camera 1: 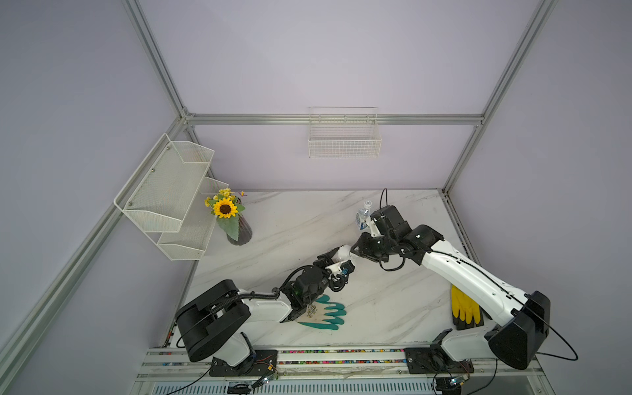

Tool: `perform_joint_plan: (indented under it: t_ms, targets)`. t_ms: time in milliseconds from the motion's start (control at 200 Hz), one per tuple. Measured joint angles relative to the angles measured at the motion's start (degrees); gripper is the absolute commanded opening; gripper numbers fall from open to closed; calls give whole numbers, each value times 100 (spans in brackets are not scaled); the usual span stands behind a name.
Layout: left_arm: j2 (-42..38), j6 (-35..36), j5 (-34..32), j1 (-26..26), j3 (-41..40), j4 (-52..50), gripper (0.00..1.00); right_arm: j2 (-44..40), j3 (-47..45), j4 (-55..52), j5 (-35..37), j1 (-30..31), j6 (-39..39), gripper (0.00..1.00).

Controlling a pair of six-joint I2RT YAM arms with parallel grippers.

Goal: Screw on the bottle caps
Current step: Screw the bottle cap onto the plastic bottle.

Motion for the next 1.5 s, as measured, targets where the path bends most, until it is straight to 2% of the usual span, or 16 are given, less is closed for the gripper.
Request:
perform_joint_plan:
  t_ms: [95, 185, 340, 515, 680, 825, 960, 1120, 1350, 1500]
  targets:
    - [52, 107, -90, -13, -13, 157, 70, -24, -2, 44, -20, -31, -151, 46]
    - [50, 179, 35, -2, -9, 37, 68, -133, 57, 76, 155, -31, -1121, 52]
    - [-133, 160, 673, 229, 55, -431, 67, -944, -2, 92, 522, -31, -3386, 54]
    - [-463, -81, 1502, 678, 57, -885, 67, -1749, -151, 81, 367, -35, -6072, 54]
    - [-514, -131, 1923, 761, 57, -964, 68, -1429, -168, -144, 260, -35, -8046, 55]
    - [-514, -144, 2122, 761, 57, -964, 68, -933, -190, -356, 208, -35, -9385, 55]
    - [-514, -179, 2236, 761, 57, -964, 68, -850, -197, -367, 144, -35, -10240, 56]
    - [-514, -227, 2299, 761, 57, -962, 68, -511, -184, -387, 33, 4, -10861, 55]
    - [-514, -232, 2382, 761, 57, -962, 68, -223, -127, -382, -48, 111, -11197, 52]
    - [-514, -234, 2393, 761, 57, -962, 68, -221, -105, -380, -96, 118, -11241, 45]
